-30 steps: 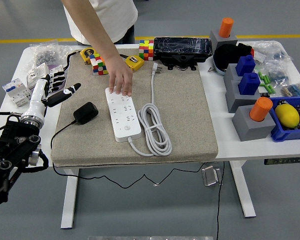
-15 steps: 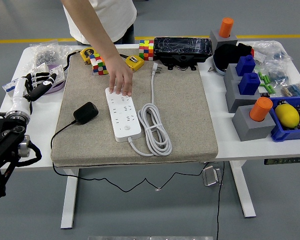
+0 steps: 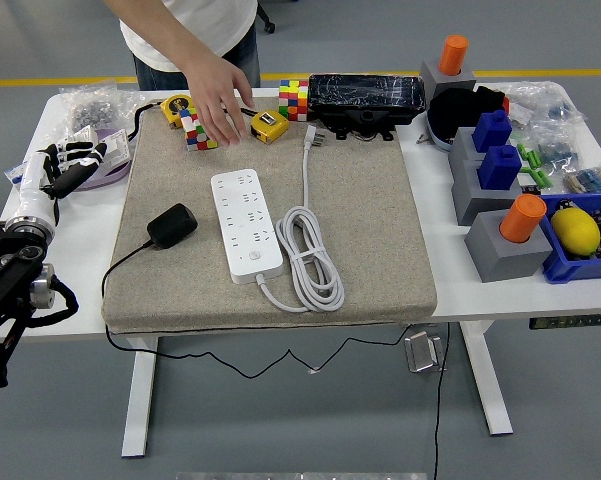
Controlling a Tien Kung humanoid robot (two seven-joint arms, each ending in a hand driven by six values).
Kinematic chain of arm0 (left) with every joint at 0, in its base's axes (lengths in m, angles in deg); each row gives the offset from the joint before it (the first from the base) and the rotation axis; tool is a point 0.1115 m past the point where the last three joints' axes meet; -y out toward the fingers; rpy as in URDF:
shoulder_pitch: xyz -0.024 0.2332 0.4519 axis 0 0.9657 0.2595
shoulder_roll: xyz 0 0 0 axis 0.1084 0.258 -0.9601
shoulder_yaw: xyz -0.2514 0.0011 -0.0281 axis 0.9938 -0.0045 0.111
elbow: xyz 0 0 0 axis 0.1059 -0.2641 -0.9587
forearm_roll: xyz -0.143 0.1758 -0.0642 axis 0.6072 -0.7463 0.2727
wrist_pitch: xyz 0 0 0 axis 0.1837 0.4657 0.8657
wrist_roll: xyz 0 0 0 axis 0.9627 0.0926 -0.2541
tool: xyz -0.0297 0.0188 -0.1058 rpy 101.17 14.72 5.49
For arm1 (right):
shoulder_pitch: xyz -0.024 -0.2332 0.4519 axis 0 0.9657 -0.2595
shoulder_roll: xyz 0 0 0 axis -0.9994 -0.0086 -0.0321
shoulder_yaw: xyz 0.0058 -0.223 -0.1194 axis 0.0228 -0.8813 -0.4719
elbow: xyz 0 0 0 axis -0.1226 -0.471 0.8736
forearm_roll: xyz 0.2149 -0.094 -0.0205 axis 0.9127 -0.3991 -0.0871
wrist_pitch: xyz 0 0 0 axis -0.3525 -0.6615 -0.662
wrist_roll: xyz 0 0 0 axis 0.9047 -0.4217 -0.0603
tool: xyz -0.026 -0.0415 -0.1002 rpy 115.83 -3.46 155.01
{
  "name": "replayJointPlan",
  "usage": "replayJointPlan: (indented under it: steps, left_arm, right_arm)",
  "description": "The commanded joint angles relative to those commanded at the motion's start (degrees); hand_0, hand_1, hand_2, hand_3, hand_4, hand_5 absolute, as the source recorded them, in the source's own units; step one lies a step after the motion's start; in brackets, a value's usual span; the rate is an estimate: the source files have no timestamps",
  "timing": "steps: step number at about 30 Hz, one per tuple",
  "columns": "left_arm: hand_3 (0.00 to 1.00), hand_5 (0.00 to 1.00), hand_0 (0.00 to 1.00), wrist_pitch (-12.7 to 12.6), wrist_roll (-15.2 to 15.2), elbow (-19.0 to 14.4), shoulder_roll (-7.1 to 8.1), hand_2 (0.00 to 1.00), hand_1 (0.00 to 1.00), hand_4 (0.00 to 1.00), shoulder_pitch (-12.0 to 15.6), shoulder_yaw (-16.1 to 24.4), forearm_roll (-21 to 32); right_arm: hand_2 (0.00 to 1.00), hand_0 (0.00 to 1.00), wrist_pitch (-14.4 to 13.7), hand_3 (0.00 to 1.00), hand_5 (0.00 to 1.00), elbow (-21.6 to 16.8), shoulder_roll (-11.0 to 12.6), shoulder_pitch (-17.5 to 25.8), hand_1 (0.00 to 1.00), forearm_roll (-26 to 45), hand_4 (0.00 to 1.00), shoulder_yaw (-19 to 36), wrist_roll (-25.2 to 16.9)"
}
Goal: Put the plug near the board,insert it into the board,press the button,pull the plug out
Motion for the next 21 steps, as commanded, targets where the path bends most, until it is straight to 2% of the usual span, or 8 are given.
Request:
replayJointPlan:
  steps: [9, 21]
  left_arm:
    - [0.581, 0.354, 0.623, 0.5, 0.3, 0.1, -0.30, 0.661, 0.648, 0.799, 0.5, 1.1, -0.1]
    - [0.580, 0.354, 0.649, -0.5, -3.4, -1.4, -1.73, 0.657, 0.652, 0.795, 2.1, 4.0, 1.3]
  right_arm:
    - [0.685, 0.609, 0.0, 0.563, 0.443, 0.0, -0.3, 0.4, 0.673, -0.1, 0.914, 0.6, 0.0]
    - [0.684, 0.609, 0.0, 0.563, 0.445, 0.2, -0.5, 0.2, 0.673, -0.4, 0.915, 1.7, 0.0]
